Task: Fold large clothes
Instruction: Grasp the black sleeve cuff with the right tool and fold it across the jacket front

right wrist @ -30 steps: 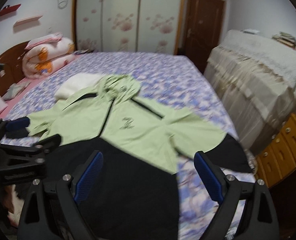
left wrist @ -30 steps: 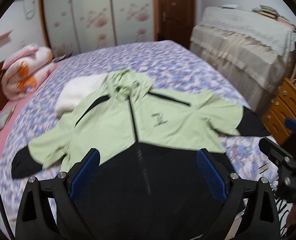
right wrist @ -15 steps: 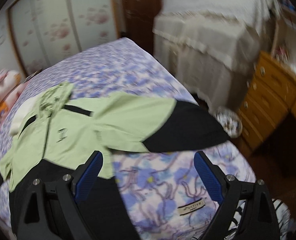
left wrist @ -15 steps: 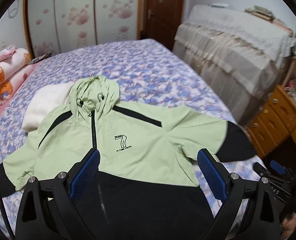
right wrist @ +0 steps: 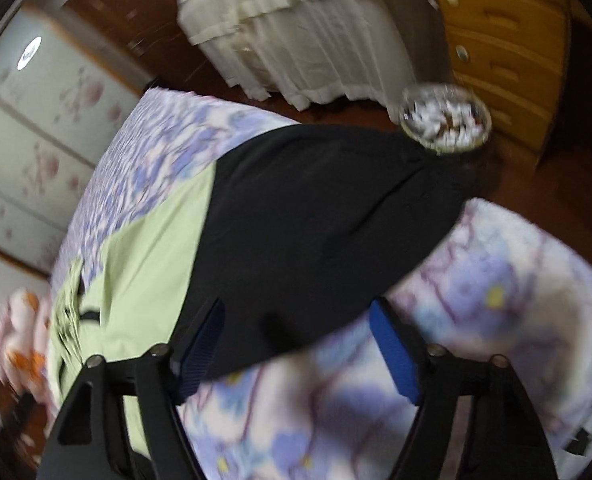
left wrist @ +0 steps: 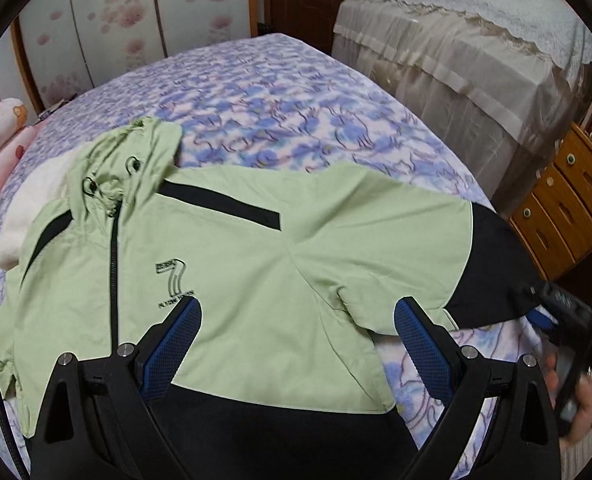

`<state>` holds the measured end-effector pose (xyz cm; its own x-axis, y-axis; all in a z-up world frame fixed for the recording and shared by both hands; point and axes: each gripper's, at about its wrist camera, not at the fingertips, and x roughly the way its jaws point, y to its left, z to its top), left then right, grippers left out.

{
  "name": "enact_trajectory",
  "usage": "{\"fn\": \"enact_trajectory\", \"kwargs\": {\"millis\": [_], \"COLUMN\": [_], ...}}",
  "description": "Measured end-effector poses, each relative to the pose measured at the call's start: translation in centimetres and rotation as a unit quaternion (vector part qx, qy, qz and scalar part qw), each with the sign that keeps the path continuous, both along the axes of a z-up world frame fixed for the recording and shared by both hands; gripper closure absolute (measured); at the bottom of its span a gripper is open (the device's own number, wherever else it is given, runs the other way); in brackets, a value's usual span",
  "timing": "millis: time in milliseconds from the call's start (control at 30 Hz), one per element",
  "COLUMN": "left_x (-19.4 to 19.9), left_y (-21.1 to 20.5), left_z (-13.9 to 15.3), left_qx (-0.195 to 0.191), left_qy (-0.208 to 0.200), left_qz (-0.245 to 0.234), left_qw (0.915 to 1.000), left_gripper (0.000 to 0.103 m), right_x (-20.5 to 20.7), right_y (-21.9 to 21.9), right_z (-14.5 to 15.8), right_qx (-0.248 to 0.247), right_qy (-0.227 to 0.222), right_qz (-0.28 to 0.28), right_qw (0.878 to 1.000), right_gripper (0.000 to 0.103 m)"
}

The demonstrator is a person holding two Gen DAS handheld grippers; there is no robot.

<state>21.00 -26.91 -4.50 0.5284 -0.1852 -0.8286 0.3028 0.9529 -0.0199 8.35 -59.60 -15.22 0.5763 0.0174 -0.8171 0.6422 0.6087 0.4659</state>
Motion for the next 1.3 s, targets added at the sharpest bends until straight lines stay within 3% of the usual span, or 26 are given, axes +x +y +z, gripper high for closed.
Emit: {"fn": "enact_trajectory", "kwargs": {"millis": [67,100,167,200,300,400,467,567,633,700,833,933,1033,1167,1300], "left_x": [-0.1,-0.1,-0.1,-0.2,-0.4,-0.5,-0.6,-1.0,-1.4,-1.6,-1.8,-2.0,-1.9,-2.1,-2.5], "left_y": [0.0,0.1,0.6,1.2,3.0,5.6,7.9,11.9,14.9,17.4,21.3,22.6,22.6,20.5,16.4], "left_z": [-0.4,-0.5,-0.7,-0.7,-0.5,-0.2,0.1,0.5,0.4,-0.2,-2.8,-5.3,-7.2,-8.3,-8.2], "left_qx": [0.004,0.005,0.007,0.007,-0.002,-0.016,-0.03,-0.055,-0.069,-0.076,-0.068,-0.078,-0.092,-0.105,-0.08], "left_qy": [0.004,0.006,0.01,0.01,0.013,0.015,0.017,0.014,0.014,0.019,0.047,0.08,0.103,0.115,0.106], "left_qz": [-0.005,-0.008,-0.009,-0.006,0.009,0.033,0.056,0.098,0.129,0.154,0.184,0.186,0.176,0.142,0.085], "left_qw": [1.0,0.9999,0.9999,0.9999,0.9999,0.9992,0.9979,0.9936,0.9891,0.9849,0.9795,0.9761,0.9747,0.9775,0.9875], "left_gripper": [0.006,0.006,0.006,0.006,0.006,0.006,0.006,0.006,0.006,0.006,0.006,0.006,0.006,0.006,0.006], "right_x": [0.7,1.0,1.7,2.0,2.5,3.4,4.2,5.2,5.5,5.6,5.9,5.5,3.9,2.6,1.5], "right_y": [-0.9,-1.2,-1.8,-1.9,-0.3,4.5,9.7,18.4,24.1,28.3,33.3,34.3,34.3,32.5,30.4], "right_z": [-0.4,-0.5,-0.4,0.0,4.0,9.5,12.9,15.5,14.9,12.6,5.0,1.2,0.5,2.1,4.4], "right_qx": [-0.006,-0.01,-0.016,-0.021,-0.072,-0.13,-0.173,-0.22,-0.241,-0.259,-0.235,-0.218,-0.201,-0.161,-0.121], "right_qy": [-0.007,-0.003,0.0,-0.005,-0.055,-0.128,-0.165,-0.192,-0.188,-0.162,-0.066,-0.002,0.007,0.003,0.0], "right_qz": [-0.017,-0.023,-0.035,-0.036,-0.018,0.061,0.144,0.279,0.355,0.404,0.482,0.499,0.503,0.485,0.44], "right_qw": [1.0,1.0,0.999,0.999,0.996,0.981,0.96,0.915,0.884,0.862,0.841,0.839,0.84,0.86,0.89], "right_gripper": [0.042,0.05,0.075,0.098,0.099,0.1,0.1,0.1,0.1,0.099,0.087,0.087,0.087,0.081,0.079]}}
